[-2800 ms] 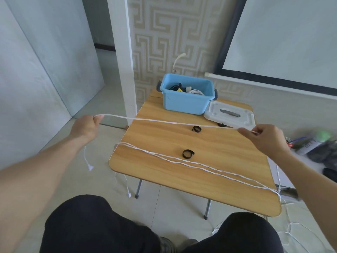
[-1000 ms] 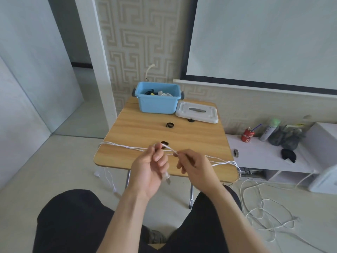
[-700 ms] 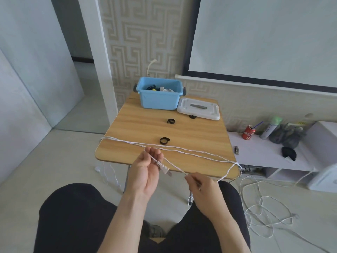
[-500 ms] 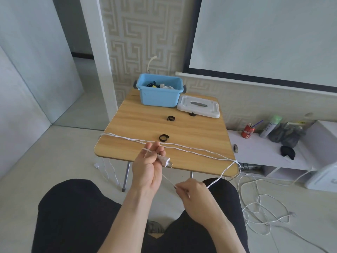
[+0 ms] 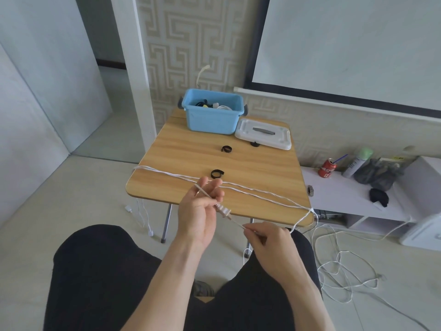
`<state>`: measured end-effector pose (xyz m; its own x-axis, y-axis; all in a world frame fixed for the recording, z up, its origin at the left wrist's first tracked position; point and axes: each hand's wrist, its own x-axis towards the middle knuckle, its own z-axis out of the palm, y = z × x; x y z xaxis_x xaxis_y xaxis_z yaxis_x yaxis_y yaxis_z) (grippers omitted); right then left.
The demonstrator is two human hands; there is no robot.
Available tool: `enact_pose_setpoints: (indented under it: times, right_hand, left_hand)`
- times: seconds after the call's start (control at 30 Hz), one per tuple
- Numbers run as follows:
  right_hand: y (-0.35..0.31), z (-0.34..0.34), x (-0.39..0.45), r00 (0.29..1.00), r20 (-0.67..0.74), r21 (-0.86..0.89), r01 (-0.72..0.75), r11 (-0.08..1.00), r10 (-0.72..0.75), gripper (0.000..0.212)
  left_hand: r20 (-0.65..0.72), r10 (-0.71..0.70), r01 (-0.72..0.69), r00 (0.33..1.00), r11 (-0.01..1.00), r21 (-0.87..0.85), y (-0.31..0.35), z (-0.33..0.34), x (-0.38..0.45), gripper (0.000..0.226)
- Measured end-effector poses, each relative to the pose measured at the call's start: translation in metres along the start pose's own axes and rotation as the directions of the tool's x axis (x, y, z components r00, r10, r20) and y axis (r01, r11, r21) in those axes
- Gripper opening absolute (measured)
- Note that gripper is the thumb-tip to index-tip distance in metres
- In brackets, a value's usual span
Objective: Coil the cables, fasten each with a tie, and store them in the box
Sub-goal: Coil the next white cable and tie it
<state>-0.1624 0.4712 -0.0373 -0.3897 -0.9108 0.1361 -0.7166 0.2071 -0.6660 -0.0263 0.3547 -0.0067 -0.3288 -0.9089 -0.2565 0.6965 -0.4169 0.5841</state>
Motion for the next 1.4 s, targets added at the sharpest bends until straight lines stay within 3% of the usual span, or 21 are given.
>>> enact_pose_setpoints:
  times: [0.1,0.17,0.27,0.37,0.47,0.53,0.63,0.73,0.8,0.87,0.9,0.97,1.03,1.1,1.23,1.4]
  right_hand:
    - [0.001,0.0,0.003,1.0,0.022,-0.013,-0.006,1.0,0.006,0.008]
    - [0.011,-0.008,0.015,0.997,0.005,-0.069,-0.08,0.994,0.081,0.006]
    - [0.054,-0.033,0.047,0.96,-0.159,-0.173,-0.257,0.951,0.23,0.01]
    - [0.098,-0.067,0.08,0.877,-0.342,-0.172,-0.41,0.896,0.336,0.03]
    - [0.132,-0.106,0.104,0.761,-0.312,-0.106,-0.623,0.775,0.57,0.043]
    - [0.144,-0.129,0.11,0.717,-0.288,-0.071,-0.677,0.732,0.635,0.045]
    - [0.147,-0.15,0.104,0.715,-0.37,-0.134,-0.673,0.727,0.593,0.04]
    - [0.148,-0.145,0.091,0.698,-0.224,-0.327,-0.711,0.622,0.68,0.043]
    - [0.146,-0.128,0.079,0.691,0.024,-0.621,-0.556,0.552,0.722,0.053]
    - [0.108,-0.101,0.06,0.713,0.273,-0.706,-0.307,0.638,0.646,0.045]
    - [0.085,-0.087,0.051,0.739,0.368,-0.634,-0.245,0.734,0.564,0.039]
    - [0.052,-0.057,0.037,0.788,0.478,-0.272,-0.289,0.918,0.389,0.027]
    - [0.031,-0.032,0.033,0.832,0.497,0.052,-0.311,0.949,0.245,0.016]
    - [0.015,-0.01,0.036,0.885,0.437,0.139,-0.243,0.96,0.161,0.009]
    - [-0.001,0.009,0.028,0.897,0.439,0.051,-0.079,0.996,0.048,0.027]
    - [0.019,-0.006,0.002,0.829,0.536,-0.196,-0.065,0.979,0.162,0.023]
  left_hand:
    - [0.036,-0.044,0.044,0.998,0.999,0.005,-0.001,0.004,-0.004,0.023]
    - [0.048,-0.058,0.055,0.997,0.997,0.05,0.0,0.003,-0.005,0.027]
    - [0.021,-0.015,0.013,1.0,0.992,0.124,0.004,-0.001,-0.003,0.035]
    - [-0.001,-0.003,0.003,1.0,0.992,0.127,0.003,-0.003,0.001,0.035]
    - [-0.018,-0.019,0.021,1.0,0.992,0.124,-0.003,-0.004,0.006,0.037]
    - [-0.013,-0.036,0.038,0.999,0.992,0.123,-0.007,-0.003,0.006,0.036]
    - [0.014,-0.081,0.079,0.997,0.992,0.093,-0.012,0.002,0.002,0.034]
    - [0.067,-0.088,0.084,0.994,0.995,0.057,-0.015,0.006,-0.001,0.026]
    - [0.114,-0.094,0.088,0.989,0.995,0.053,-0.015,0.009,-0.004,0.026]
    - [0.144,-0.109,0.104,0.983,0.994,0.045,-0.013,0.012,-0.007,0.025]
    - [0.158,-0.119,0.115,0.98,0.993,0.034,-0.013,0.014,-0.009,0.023]
    - [0.181,-0.144,0.143,0.973,0.99,0.019,-0.013,0.019,-0.012,0.022]
    - [0.199,-0.152,0.153,0.968,0.988,0.008,-0.011,0.022,-0.014,0.024]
    - [0.21,-0.132,0.14,0.969,0.99,-0.021,-0.007,0.023,-0.014,0.026]
    - [0.109,-0.06,0.066,0.992,0.997,-0.044,0.002,0.012,-0.009,0.036]
    - [-0.062,0.044,-0.048,0.997,0.996,-0.069,0.021,-0.013,0.008,0.034]
